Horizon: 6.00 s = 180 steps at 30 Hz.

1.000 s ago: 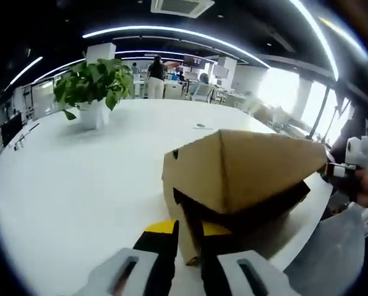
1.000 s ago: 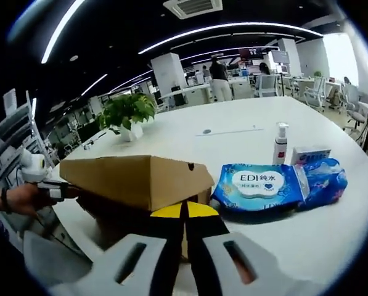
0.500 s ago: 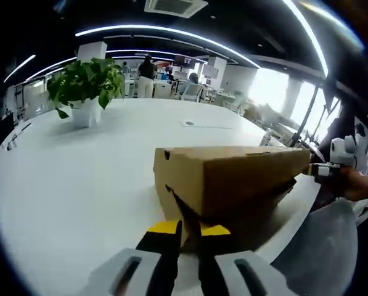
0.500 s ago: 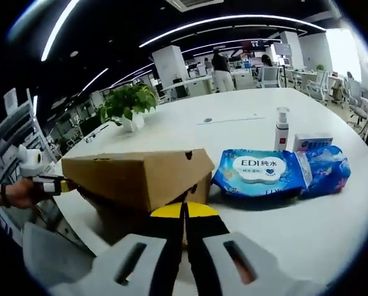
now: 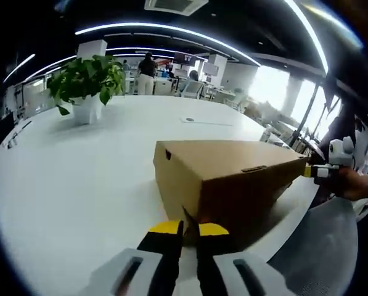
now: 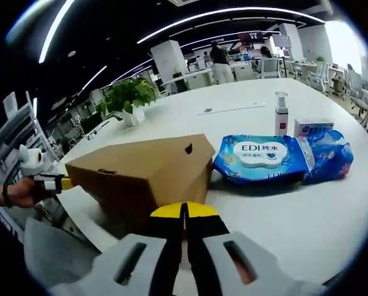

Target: Operate the shoe box by opening the lid, removing the specified soft item, and placing it in the target area until the item is outside and the box remains undamaged.

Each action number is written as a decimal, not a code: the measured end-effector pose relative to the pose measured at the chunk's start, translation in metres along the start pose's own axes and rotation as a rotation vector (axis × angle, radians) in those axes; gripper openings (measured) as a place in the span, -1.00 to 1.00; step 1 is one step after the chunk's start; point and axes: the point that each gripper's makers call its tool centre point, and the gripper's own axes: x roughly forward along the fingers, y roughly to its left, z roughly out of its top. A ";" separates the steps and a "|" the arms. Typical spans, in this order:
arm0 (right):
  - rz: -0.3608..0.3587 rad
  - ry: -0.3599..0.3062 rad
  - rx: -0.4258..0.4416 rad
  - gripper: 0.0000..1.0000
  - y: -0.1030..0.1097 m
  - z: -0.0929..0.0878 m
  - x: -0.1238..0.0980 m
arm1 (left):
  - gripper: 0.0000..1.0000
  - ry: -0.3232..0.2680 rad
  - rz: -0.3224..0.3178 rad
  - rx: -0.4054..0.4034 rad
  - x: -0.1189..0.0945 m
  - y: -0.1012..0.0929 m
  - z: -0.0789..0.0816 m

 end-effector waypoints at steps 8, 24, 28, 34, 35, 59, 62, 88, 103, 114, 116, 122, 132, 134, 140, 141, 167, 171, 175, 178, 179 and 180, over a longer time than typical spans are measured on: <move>0.006 0.005 -0.002 -1.00 0.003 -0.005 -0.001 | -0.86 0.011 0.004 0.019 -0.004 0.000 -0.005; -0.001 0.014 -0.023 -1.00 -0.001 -0.001 -0.004 | -0.87 -0.028 0.025 -0.035 -0.011 0.012 0.003; -0.004 -0.013 -0.022 -1.00 -0.004 0.011 -0.007 | -0.87 -0.047 0.026 -0.064 -0.012 0.016 0.012; 0.071 -0.052 -0.051 -0.74 0.014 0.036 -0.012 | -0.60 -0.134 0.011 -0.153 -0.019 0.016 0.052; 0.086 -0.056 -0.039 -0.64 0.017 0.038 -0.012 | -0.53 -0.137 0.005 -0.152 -0.018 0.014 0.055; 0.114 0.032 0.017 -0.36 0.022 0.009 0.008 | -0.44 -0.017 -0.070 -0.062 0.028 -0.015 0.040; 0.121 0.046 0.004 -0.40 0.024 0.003 0.010 | -0.46 -0.010 -0.069 -0.047 0.029 -0.014 0.040; 0.080 0.028 0.039 -0.49 0.017 0.011 0.037 | -0.67 -0.001 -0.034 0.024 0.032 -0.002 0.039; 0.015 -0.004 0.082 -0.55 0.006 0.033 0.066 | -0.97 -0.051 -0.005 0.095 0.059 0.013 0.058; 0.003 -0.005 0.070 -0.55 0.004 0.036 0.068 | -0.61 -0.070 0.042 0.010 0.041 0.018 0.058; 0.003 -0.004 0.070 -0.55 0.005 0.036 0.068 | -0.58 -0.075 0.066 -0.009 0.034 0.026 0.055; 0.008 -0.002 0.062 -0.55 0.005 0.036 0.068 | -0.57 -0.023 0.055 -0.027 0.032 0.031 0.038; 0.002 0.001 0.057 -0.56 0.004 0.037 0.068 | -0.69 -0.019 0.002 -0.051 0.047 0.025 0.047; 0.000 0.000 0.061 -0.56 0.002 0.039 0.070 | -0.69 -0.017 -0.005 -0.058 0.049 0.027 0.048; -0.016 0.003 0.062 -0.56 -0.007 0.047 0.078 | -0.69 -0.015 -0.005 -0.049 0.066 0.028 0.061; -0.021 0.005 0.065 -0.56 -0.010 0.050 0.080 | -0.69 -0.016 -0.005 -0.055 0.070 0.029 0.064; -0.036 -0.016 0.052 -0.33 -0.054 0.021 0.020 | -0.51 -0.063 0.021 -0.064 0.036 0.007 0.055; -0.080 -0.086 0.079 -0.26 -0.069 0.027 -0.004 | -0.48 -0.067 0.009 -0.053 0.027 -0.008 0.054; -0.118 -0.131 0.093 -0.27 -0.079 0.029 -0.026 | -0.46 -0.054 0.003 -0.001 0.024 -0.024 0.051; -0.133 -0.132 0.074 -0.27 -0.081 0.027 -0.035 | -0.44 -0.053 -0.009 -0.004 0.026 -0.034 0.051; -0.136 -0.133 0.064 -0.26 -0.080 0.027 -0.037 | -0.43 -0.050 -0.011 0.003 0.027 -0.036 0.050; -0.142 -0.133 0.046 -0.26 -0.080 0.027 -0.040 | -0.42 -0.048 -0.012 0.008 0.028 -0.039 0.050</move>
